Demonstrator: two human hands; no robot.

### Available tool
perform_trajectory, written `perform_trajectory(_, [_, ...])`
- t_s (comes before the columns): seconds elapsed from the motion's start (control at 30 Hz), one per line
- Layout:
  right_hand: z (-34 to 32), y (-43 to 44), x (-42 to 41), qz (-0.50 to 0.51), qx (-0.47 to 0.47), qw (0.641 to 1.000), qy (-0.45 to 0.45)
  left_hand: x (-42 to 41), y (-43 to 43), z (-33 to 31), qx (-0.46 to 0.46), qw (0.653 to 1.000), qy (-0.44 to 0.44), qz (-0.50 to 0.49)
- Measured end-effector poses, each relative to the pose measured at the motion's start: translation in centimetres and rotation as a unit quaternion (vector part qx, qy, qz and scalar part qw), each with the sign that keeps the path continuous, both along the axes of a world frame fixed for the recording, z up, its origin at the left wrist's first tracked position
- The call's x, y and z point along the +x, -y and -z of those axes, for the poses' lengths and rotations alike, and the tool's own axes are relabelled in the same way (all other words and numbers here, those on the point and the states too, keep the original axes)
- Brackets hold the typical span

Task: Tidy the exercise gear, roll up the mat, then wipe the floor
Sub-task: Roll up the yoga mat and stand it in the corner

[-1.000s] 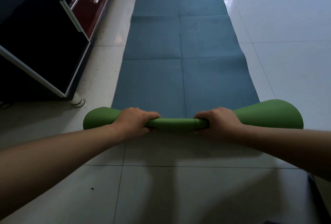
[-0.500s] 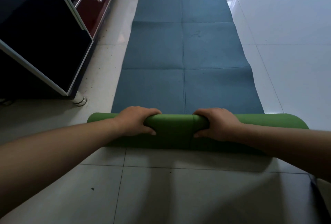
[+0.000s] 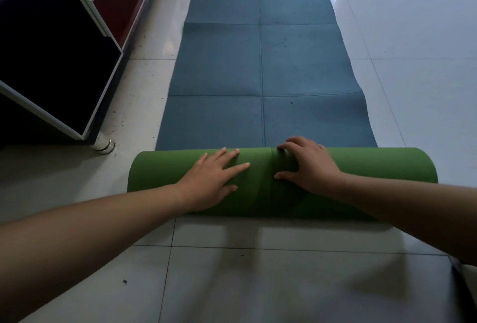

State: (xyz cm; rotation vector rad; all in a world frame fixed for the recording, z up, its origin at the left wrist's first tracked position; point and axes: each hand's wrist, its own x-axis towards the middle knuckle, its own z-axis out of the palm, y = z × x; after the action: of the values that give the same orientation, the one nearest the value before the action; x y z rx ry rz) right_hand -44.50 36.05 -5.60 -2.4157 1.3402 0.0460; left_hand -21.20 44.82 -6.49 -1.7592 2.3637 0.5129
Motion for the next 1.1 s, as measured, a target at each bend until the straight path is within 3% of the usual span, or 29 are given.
perform_trajectory(0.2, [0.6, -2.8, -0.6, -0.095, 0.007, 0.99, -0.108, -0.2, 2.7, -0.1, 0.082, 0.996, 0.042, -0.008])
perform_trajectory(0.33, [1.0, -2.7, -0.3, -0.118, 0.021, 0.98, -0.16, -0.9, 3.9, -0.2, 0.074, 0.996, 0.027, -0.039])
perform_trajectory(0.57, [0.4, 0.8, 0.5, -0.071, 0.016, 0.992, -0.106, -1.7, 1.9, 0.0, 0.023, 0.999, 0.038, -0.012])
perform_trajectory(0.83, [0.5, -0.9, -0.1, -0.09, 0.014, 0.992, -0.092, -2.4, 1.8, 1.0, 0.076, 0.992, 0.097, 0.017])
perform_trajectory(1.1, [0.9, -1.2, -0.6, -0.131, 0.0, 0.985, -0.11, -1.0, 3.0, 0.5, 0.055, 0.998, 0.027, 0.022])
